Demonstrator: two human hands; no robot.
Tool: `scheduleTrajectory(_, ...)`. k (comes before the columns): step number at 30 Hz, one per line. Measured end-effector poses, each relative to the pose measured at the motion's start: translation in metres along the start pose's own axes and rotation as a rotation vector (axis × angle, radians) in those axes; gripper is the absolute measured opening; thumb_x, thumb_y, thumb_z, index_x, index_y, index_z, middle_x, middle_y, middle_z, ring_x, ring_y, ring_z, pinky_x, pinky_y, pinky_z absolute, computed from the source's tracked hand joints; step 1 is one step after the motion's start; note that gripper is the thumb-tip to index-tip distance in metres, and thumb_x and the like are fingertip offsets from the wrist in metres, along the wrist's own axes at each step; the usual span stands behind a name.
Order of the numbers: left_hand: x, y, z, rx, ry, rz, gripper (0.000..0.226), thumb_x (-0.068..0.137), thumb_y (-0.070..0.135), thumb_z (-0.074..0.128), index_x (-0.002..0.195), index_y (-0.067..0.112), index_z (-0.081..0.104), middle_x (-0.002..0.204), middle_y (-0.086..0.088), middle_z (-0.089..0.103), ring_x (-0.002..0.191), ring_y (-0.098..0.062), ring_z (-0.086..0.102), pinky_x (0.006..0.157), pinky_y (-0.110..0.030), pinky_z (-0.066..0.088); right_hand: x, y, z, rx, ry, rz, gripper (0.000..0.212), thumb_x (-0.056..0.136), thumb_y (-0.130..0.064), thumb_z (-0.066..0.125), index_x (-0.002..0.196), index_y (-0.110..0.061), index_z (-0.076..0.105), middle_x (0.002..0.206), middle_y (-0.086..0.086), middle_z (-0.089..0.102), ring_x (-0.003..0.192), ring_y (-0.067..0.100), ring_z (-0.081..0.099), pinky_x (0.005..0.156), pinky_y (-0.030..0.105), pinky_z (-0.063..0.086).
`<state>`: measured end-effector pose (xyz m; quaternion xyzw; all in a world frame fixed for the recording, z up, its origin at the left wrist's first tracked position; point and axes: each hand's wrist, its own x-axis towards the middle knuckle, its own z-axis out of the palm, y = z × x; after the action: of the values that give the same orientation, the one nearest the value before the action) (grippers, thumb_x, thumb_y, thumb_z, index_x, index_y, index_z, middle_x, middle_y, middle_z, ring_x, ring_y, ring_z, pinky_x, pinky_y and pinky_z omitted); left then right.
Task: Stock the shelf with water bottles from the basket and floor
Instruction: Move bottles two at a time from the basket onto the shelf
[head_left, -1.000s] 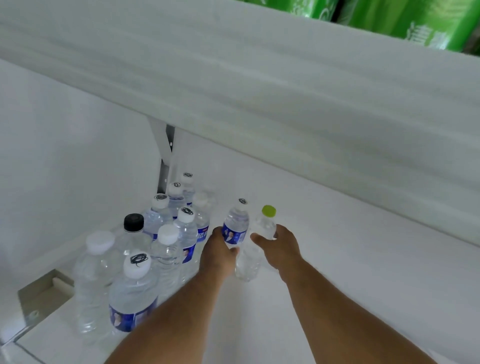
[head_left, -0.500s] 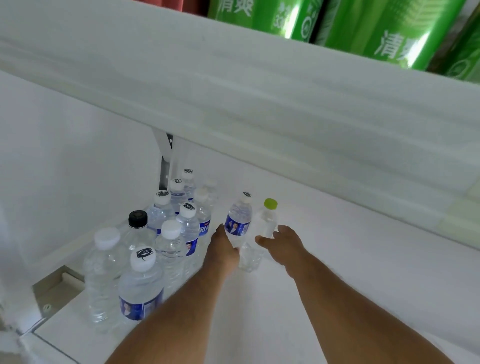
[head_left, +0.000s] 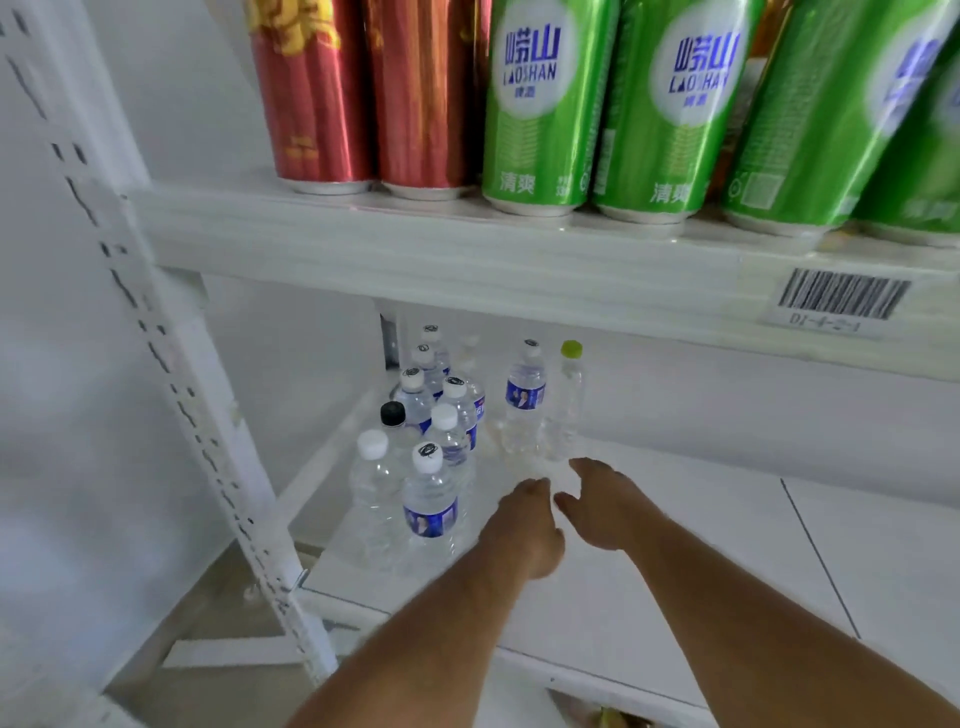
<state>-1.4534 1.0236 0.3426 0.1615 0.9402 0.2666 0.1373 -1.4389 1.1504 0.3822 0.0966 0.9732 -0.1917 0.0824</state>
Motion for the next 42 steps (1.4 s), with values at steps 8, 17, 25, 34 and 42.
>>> scheduleTrajectory(8,-0.085,-0.019,-0.031,0.317,-0.111,0.105,0.071,0.094,0.025,0.053,0.155,0.022,0.015,0.163,-0.001,0.014,0.146,-0.024,0.025,0.115,-0.041,0.030,-0.095,-0.028,0.016,-0.229,0.065,-0.007,0.066,0.100,-0.046,0.044,0.155,-0.013,0.026,0.163,0.008,0.022,0.149,0.029,0.021,0.119,0.041,0.024)
scheduleTrajectory(17,-0.169,-0.034,-0.044,0.460,-0.017,0.090,0.066,0.090,0.022,0.054,0.150,0.021,0.028,0.156,-0.002,0.031,0.138,-0.025,0.035,0.108,-0.040,0.035,-0.173,-0.047,0.038,-0.373,0.085,-0.048,0.069,0.099,-0.048,0.045,0.155,-0.014,0.024,0.164,0.007,0.019,0.151,0.028,0.017,0.121,0.044,0.021)
scheduleTrajectory(25,-0.260,-0.043,-0.025,0.504,-0.078,0.032,0.058,0.090,0.031,0.053,0.144,0.021,0.035,0.146,-0.001,0.041,0.131,-0.028,0.042,0.103,-0.043,0.039,-0.263,-0.047,0.084,-0.318,0.023,-0.074,0.065,0.097,-0.046,0.047,0.150,-0.012,0.030,0.157,0.008,0.030,0.146,0.029,0.026,0.116,0.045,0.029)
scheduleTrajectory(34,-0.327,-0.092,0.005,0.537,-0.180,-0.019,0.063,0.088,0.024,0.054,0.147,0.022,0.031,0.149,-0.002,0.039,0.128,-0.029,0.046,0.099,-0.043,0.043,-0.338,-0.049,0.138,-0.290,-0.079,0.007,0.062,0.097,-0.049,0.048,0.146,-0.013,0.036,0.151,0.008,0.039,0.139,0.031,0.038,0.106,0.047,0.036)
scheduleTrajectory(42,-0.342,-0.189,0.020,0.391,-0.278,-0.072,0.058,0.088,0.031,0.057,0.141,0.019,0.038,0.141,-0.007,0.048,0.126,-0.030,0.049,0.099,-0.043,0.047,-0.352,-0.078,0.219,-0.177,-0.241,0.162,0.064,0.097,-0.048,0.048,0.147,-0.011,0.035,0.150,0.010,0.040,0.136,0.032,0.041,0.108,0.045,0.041)
